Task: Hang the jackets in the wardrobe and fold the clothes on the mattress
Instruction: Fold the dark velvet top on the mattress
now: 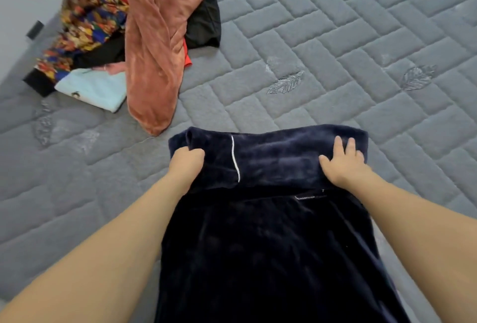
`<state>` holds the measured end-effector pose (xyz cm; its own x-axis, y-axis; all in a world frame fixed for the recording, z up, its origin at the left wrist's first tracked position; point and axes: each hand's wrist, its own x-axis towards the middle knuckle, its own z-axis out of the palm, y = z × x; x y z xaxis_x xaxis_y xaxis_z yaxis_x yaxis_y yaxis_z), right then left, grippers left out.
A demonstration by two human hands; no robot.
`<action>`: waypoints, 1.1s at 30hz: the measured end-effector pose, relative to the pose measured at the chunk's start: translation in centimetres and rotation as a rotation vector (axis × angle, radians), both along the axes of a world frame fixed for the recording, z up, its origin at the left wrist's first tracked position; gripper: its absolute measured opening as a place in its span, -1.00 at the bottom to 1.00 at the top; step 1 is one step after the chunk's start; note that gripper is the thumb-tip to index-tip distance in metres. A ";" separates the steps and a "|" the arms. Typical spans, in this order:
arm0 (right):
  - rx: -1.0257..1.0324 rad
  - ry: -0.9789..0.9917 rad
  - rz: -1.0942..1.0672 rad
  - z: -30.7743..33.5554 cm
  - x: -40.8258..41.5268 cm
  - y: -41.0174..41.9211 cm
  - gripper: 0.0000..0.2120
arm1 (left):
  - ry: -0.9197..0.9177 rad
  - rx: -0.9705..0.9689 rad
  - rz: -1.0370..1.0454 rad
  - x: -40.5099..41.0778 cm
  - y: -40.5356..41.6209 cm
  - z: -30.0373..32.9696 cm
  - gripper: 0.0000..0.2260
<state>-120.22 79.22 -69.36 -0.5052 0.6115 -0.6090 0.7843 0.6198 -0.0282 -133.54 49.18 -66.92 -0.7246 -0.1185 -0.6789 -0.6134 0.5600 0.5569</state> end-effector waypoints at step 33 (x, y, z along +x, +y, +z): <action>0.168 0.357 0.522 -7.2 9.0 -5.1 -0.36 | 0.643 -0.789 -1.082 6.1 1.9 -7.5 -0.34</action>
<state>-111.19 74.12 -76.54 -0.9150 0.3032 -0.2662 0.3391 0.9354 -0.1004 -127.42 51.07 -74.41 -0.8428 0.4845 -0.2343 0.5155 0.8519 -0.0926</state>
